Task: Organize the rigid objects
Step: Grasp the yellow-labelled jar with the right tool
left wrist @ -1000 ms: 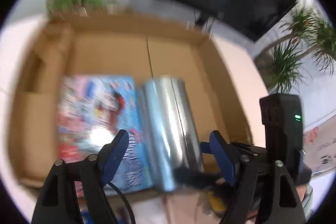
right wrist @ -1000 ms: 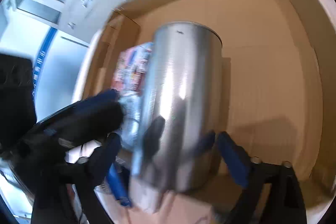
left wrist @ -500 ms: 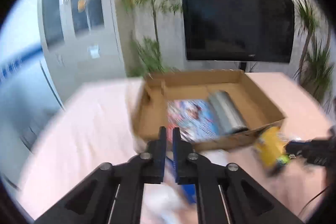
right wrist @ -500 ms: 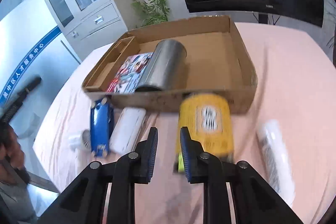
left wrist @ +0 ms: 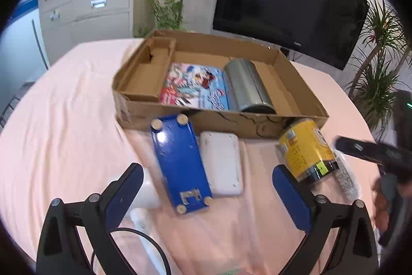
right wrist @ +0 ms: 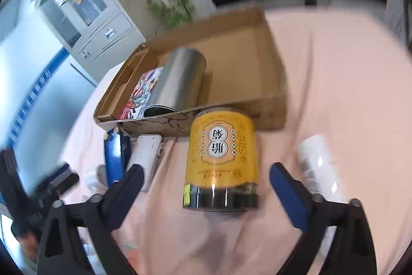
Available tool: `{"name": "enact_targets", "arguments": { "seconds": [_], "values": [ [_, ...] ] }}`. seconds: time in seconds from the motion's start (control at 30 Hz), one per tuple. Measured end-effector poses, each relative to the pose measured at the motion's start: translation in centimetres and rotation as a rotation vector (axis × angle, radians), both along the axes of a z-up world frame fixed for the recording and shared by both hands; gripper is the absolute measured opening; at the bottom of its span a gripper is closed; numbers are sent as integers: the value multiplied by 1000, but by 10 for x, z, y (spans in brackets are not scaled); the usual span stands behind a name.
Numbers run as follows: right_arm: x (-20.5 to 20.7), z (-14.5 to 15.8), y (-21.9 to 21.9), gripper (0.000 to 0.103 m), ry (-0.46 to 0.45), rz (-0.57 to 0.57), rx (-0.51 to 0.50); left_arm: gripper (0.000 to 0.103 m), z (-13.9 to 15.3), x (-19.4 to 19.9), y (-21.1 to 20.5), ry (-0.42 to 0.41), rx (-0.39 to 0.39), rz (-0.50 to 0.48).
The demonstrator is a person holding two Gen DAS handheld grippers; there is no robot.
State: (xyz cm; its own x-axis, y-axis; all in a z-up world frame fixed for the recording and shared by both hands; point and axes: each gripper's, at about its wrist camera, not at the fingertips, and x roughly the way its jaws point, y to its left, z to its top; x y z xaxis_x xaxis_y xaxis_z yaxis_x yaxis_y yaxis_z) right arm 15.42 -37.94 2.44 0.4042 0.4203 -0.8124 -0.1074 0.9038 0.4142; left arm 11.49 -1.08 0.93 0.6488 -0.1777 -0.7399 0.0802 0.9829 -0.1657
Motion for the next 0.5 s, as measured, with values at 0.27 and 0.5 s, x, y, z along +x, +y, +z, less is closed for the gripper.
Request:
{"name": "enact_targets", "arguments": {
  "seconds": [0.27, 0.5],
  "values": [
    [9, -26, 43, 67, 81, 162, -154, 100, -5, 7, -1, 71, -138, -94],
    [-23, -30, 96, 78, 150, 413, 20, 99, -36, 32, -2, 295, -448, -224]
  ]
}}
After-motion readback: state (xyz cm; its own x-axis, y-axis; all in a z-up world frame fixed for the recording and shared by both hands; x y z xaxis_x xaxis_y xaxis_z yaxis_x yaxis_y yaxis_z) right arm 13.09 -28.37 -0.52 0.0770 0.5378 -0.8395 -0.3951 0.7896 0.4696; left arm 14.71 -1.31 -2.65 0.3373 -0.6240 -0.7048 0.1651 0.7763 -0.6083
